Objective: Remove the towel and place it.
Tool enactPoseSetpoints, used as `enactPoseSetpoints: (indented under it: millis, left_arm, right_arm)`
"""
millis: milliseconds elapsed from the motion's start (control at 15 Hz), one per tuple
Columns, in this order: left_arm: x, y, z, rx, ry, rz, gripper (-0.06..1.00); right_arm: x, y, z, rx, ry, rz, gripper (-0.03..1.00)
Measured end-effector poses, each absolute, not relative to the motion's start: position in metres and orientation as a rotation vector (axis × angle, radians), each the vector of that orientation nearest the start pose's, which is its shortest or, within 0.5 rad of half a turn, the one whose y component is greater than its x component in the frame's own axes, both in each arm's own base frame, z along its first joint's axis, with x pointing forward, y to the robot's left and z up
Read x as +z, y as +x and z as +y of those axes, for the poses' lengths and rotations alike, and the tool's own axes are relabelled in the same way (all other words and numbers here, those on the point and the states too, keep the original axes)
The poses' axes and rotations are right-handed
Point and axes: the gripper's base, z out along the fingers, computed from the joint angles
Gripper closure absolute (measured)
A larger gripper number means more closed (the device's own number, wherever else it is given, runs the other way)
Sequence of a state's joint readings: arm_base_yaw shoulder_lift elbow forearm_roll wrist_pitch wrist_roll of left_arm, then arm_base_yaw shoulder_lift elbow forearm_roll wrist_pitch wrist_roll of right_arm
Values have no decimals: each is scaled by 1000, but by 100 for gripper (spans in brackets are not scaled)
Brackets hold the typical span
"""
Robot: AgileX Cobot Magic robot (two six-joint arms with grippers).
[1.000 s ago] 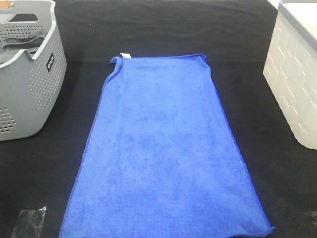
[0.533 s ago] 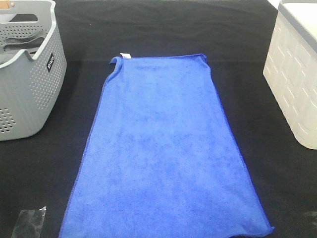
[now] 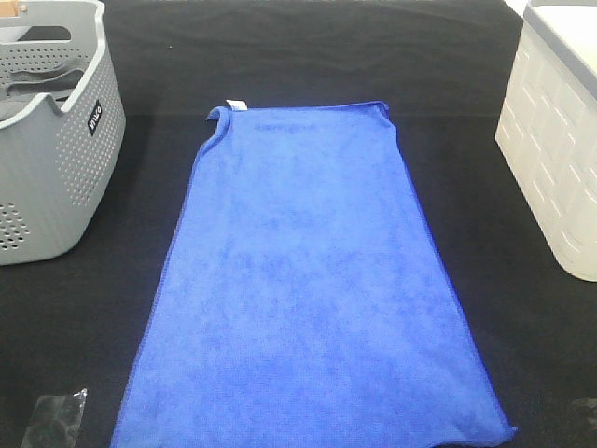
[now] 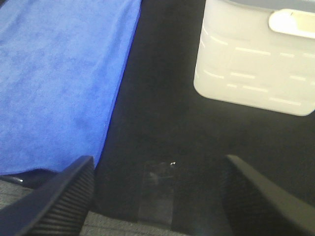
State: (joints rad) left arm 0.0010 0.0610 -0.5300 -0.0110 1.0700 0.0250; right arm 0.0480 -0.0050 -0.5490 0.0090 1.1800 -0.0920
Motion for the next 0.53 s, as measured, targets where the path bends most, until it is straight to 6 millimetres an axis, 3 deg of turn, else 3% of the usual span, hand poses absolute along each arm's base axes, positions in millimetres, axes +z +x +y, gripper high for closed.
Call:
enactPoseSetpoints:
  millis: [133,533]
  left_arm:
    - [284,-9,-1,-11,13,2029,6]
    - [281,-6,-2,-23,9,2018,6]
  right_arm:
    - [281,-15,0,-27,-168,2093,25]
    - [277,-6,0,-31,-168,2038,25]
